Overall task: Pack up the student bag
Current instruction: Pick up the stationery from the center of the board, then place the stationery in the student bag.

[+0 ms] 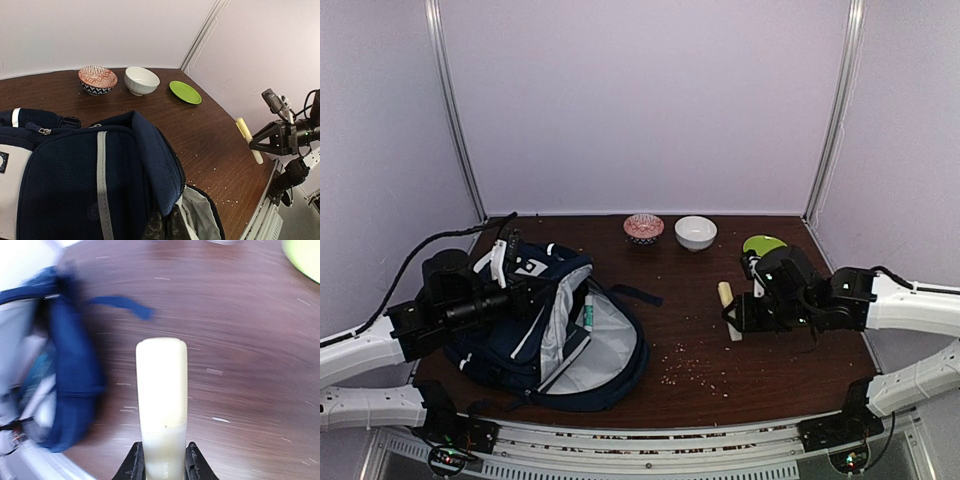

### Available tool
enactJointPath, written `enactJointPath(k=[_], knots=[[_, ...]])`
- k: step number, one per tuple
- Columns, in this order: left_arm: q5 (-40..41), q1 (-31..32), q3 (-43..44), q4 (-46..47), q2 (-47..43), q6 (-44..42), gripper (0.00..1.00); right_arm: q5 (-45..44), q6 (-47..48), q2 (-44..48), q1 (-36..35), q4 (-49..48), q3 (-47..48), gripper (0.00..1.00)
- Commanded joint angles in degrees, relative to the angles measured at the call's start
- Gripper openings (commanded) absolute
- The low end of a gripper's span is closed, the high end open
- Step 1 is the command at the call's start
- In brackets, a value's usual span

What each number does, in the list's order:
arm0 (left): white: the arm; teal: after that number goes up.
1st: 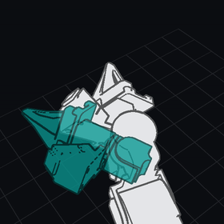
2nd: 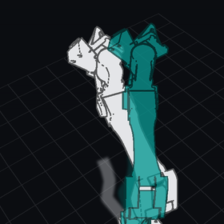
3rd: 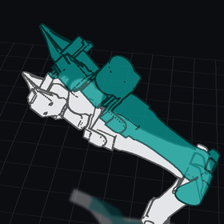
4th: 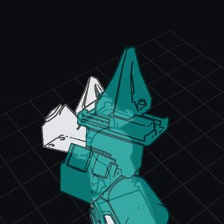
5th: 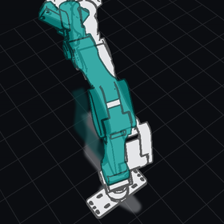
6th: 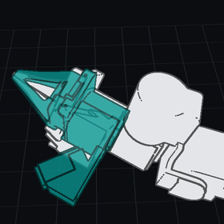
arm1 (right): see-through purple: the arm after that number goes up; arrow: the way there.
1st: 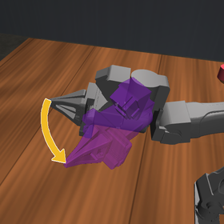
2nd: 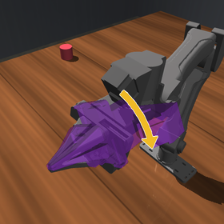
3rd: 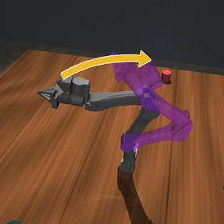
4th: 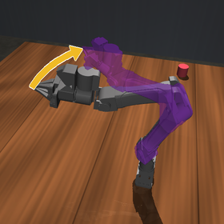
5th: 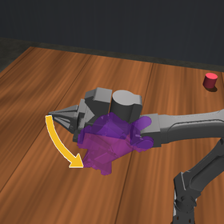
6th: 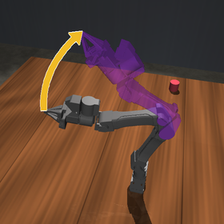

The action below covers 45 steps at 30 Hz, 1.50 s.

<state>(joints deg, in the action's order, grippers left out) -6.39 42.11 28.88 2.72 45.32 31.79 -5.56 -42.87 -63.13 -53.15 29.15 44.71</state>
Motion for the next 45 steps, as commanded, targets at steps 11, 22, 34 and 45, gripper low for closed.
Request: enactJointPath(k=[11,22,34,45], knots=[[5.39,-0.71,2.79,-3.41,0.17,-1.88,0.00,15.75,4.17,-42.07,-13.89,-12.07,39.71,0.15],[4.30,-0.69,1.33,-4.52,-2.43,-1.94,0.00,8.62,-6.19,-52.09,-13.69,-11.14,41.37,0.17],[3.57,-0.71,-0.58,-2.99,-1.53,-1.44,0.00,4.71,-8.35,-54.95,-13.35,-7.44,42.80,0.31],[3.32,-0.71,0.02,-2.54,-0.44,-1.47,0.00,7.90,-4.08,-45.58,-13.33,-5.95,44.37,0.52]])
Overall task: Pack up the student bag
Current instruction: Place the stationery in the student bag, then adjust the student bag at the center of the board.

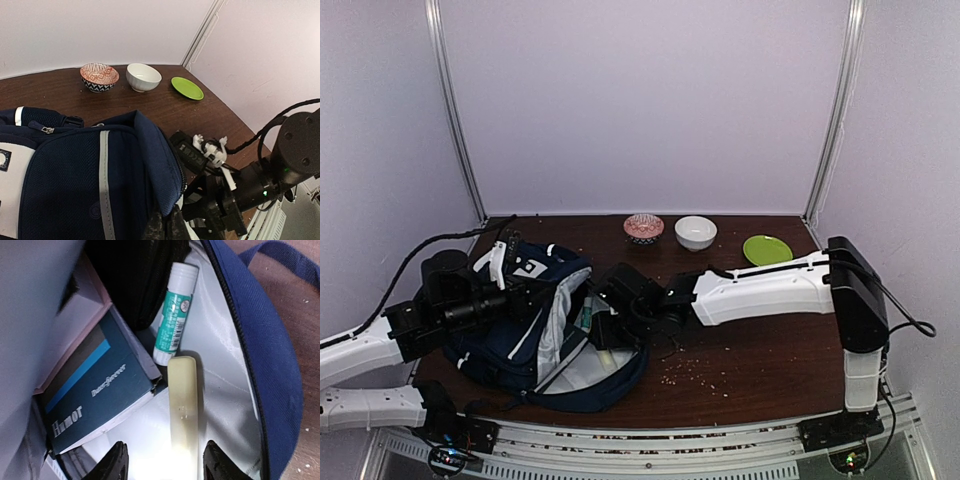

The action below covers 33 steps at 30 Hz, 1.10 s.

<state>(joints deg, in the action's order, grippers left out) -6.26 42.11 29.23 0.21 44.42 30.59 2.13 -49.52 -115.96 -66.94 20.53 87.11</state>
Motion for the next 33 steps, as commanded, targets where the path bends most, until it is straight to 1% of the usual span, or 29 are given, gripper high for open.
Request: enactJointPath(k=[1,4,6,10,18,27,30,33], knots=[[3.25,-0.71,-0.10,-0.23,0.38,-0.30,0.00,-0.42,3.23,9.32,0.49,2.96,1.29,0.52],[3.12,-0.71,0.12,-0.55,0.05,-0.37,0.00,-2.24,6.18,15.10,0.61,3.91,-1.64,0.53],[3.18,-0.69,0.19,-0.86,-0.15,-0.35,0.00,-5.00,8.69,17.57,0.71,6.29,-3.36,0.54],[3.10,-0.71,0.76,-1.15,-0.25,-0.34,0.00,-7.67,12.09,18.66,1.06,9.45,-5.51,0.54],[0.56,-0.71,1.66,-0.91,1.14,-0.12,0.00,-11.87,13.96,11.21,1.45,12.55,-1.82,0.51],[0.55,-0.71,1.01,-1.09,0.76,0.40,0.00,-11.23,15.60,4.18,2.84,12.60,3.46,0.50],[0.69,-0.71,1.98,-1.29,1.72,-0.14,0.00,-10.98,16.47,1.94,3.49,12.48,5.06,0.47],[0.49,-0.70,3.84,-1.63,3.88,-1.47,0.00,-10.88,17.42,-0.03,4.07,12.73,6.72,0.38]])
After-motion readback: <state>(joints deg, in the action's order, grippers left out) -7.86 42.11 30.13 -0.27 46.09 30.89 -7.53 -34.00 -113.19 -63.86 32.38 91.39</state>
